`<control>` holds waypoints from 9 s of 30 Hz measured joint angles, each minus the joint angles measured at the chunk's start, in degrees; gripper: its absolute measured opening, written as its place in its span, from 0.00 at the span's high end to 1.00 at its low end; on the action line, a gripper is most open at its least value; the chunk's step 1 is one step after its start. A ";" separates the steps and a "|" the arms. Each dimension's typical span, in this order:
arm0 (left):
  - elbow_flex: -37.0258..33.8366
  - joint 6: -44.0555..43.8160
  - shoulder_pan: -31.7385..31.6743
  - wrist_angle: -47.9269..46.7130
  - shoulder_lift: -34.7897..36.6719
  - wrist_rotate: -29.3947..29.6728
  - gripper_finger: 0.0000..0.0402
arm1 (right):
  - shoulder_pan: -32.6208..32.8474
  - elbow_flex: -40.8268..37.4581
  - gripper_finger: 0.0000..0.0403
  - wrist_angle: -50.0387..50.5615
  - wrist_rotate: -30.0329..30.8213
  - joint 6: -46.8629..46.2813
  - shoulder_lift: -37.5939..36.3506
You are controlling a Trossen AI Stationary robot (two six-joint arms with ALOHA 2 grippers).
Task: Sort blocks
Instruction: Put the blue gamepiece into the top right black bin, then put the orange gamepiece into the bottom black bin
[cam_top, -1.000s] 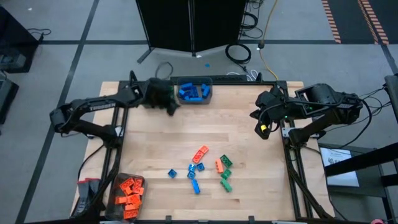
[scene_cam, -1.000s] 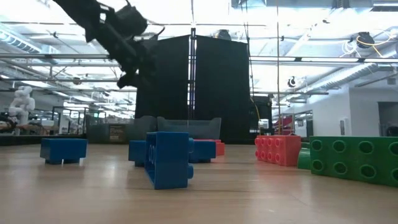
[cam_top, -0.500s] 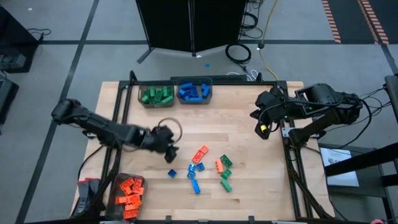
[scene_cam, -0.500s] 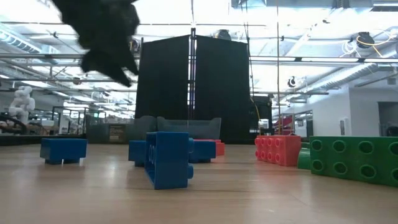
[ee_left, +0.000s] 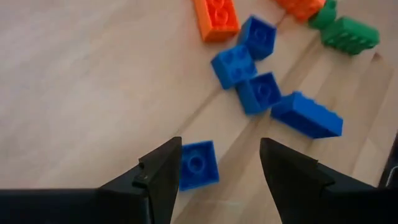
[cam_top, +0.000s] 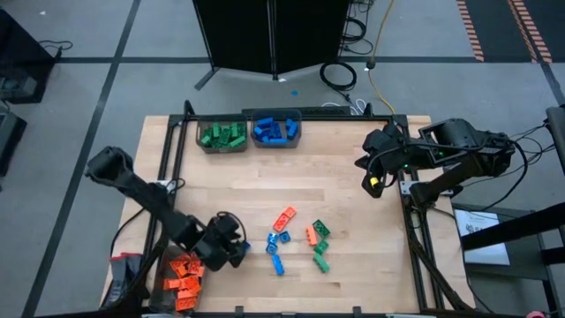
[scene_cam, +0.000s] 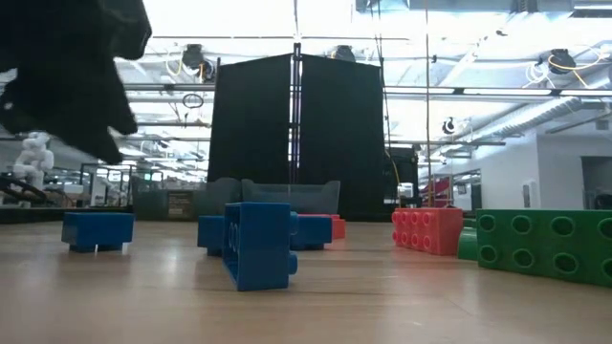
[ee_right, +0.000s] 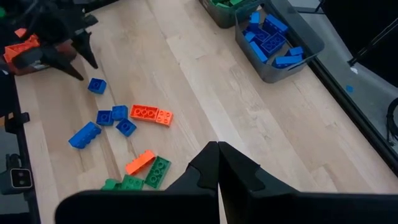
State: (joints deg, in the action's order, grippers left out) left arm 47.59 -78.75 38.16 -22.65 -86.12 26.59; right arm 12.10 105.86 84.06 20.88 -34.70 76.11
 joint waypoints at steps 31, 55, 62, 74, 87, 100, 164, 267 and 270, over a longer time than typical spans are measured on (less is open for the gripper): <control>6.97 -4.83 1.96 -1.14 -19.66 -0.65 0.69 | 0.02 -0.02 1.00 0.51 -0.24 1.11 0.01; 17.57 14.48 -15.78 -13.73 -8.91 9.76 0.69 | 0.02 -0.01 1.00 0.32 -0.22 2.82 0.01; 17.64 38.80 -33.65 0.26 -7.53 8.66 0.69 | 0.02 -0.01 1.00 0.21 -0.22 1.08 -0.02; 17.64 54.07 -59.50 18.44 -8.03 0.67 0.69 | 0.01 0.00 1.00 -0.02 0.05 -0.66 0.01; 17.62 53.69 -67.44 21.15 -15.75 -11.56 0.69 | 0.01 -0.02 1.00 -2.89 0.33 -0.68 0.01; 17.84 58.19 -67.32 25.53 -16.99 -12.74 0.24 | 0.02 -0.02 1.00 -2.85 0.28 -2.17 0.01; 22.73 17.56 -20.12 -0.45 -30.06 -2.64 0.57 | 0.02 -0.02 1.00 -1.27 -1.77 2.85 0.01; 23.19 31.50 -21.01 8.94 -24.75 17.95 0.23 | -0.01 -0.02 1.00 -1.50 -1.53 6.86 0.00; 23.19 31.60 -21.12 10.10 -27.60 17.37 0.23 | 0.02 -0.02 1.00 -1.50 -1.53 6.86 0.01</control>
State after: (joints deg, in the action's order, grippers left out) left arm 70.78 -47.15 17.04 -12.55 -113.72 43.96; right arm 12.12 105.84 82.56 19.35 -27.83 76.12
